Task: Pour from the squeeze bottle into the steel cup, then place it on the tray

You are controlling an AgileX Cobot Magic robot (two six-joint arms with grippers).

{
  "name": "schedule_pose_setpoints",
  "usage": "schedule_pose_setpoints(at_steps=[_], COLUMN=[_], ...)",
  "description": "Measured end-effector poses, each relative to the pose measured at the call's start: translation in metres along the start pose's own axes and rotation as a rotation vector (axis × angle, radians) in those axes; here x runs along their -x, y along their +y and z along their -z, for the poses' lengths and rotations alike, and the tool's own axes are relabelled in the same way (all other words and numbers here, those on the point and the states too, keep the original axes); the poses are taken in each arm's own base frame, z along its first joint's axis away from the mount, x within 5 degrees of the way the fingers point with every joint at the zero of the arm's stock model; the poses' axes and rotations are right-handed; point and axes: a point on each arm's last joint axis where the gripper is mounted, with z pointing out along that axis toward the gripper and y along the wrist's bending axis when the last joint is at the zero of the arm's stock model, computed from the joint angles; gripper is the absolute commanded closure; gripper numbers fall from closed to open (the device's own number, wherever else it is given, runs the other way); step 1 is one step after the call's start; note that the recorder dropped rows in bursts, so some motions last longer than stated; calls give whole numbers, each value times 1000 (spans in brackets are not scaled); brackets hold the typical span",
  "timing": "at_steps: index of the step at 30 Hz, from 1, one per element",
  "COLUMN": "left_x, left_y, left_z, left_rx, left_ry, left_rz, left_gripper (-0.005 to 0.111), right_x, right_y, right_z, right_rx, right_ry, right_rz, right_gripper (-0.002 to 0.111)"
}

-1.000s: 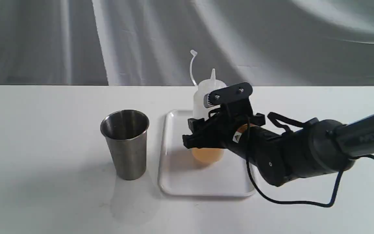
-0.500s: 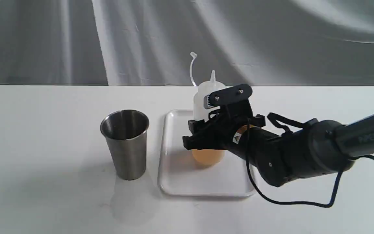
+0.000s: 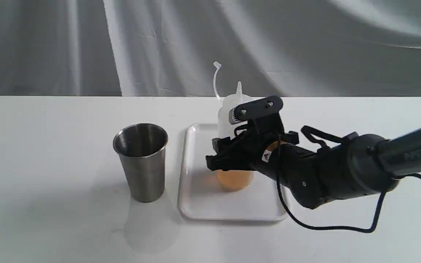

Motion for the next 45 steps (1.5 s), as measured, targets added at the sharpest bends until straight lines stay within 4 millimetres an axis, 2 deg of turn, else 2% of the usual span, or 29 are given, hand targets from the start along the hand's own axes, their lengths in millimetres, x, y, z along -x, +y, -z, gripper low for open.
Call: schedule_pose_setpoints(at_steps=[3, 5, 8, 9, 12, 13, 14, 23, 25, 30, 34, 36, 40, 45], left_x=[0, 0, 0, 0, 0, 0, 0, 0, 0, 0, 0, 0, 0, 0], left_y=[0, 0, 0, 0, 0, 0, 0, 0, 0, 0, 0, 0, 0, 0], left_z=[0, 0, 0, 0, 0, 0, 0, 0, 0, 0, 0, 0, 0, 0], left_rx=[0, 0, 0, 0, 0, 0, 0, 0, 0, 0, 0, 0, 0, 0], left_ry=[0, 0, 0, 0, 0, 0, 0, 0, 0, 0, 0, 0, 0, 0], left_rz=[0, 0, 0, 0, 0, 0, 0, 0, 0, 0, 0, 0, 0, 0], left_gripper=[107, 107, 107, 107, 107, 107, 107, 107, 107, 107, 107, 107, 107, 107], right_x=[0, 0, 0, 0, 0, 0, -1, 1, 8, 39, 60, 64, 64, 54], right_y=[0, 0, 0, 0, 0, 0, 0, 0, 0, 1, 1, 0, -1, -4], right_z=[0, 0, 0, 0, 0, 0, 0, 3, 8, 27, 56, 73, 114, 170], right_rx=[0, 0, 0, 0, 0, 0, 0, 4, 5, 13, 20, 21, 26, 26], right_ry=[0, 0, 0, 0, 2, 4, 6, 47, 44, -23, -82, -96, -116, -147], right_rz=[0, 0, 0, 0, 0, 0, 0, 7, 8, 18, 36, 37, 50, 51], right_gripper=[93, 87, 65, 51, 18, 8, 3, 3, 3, 3, 3, 3, 3, 3])
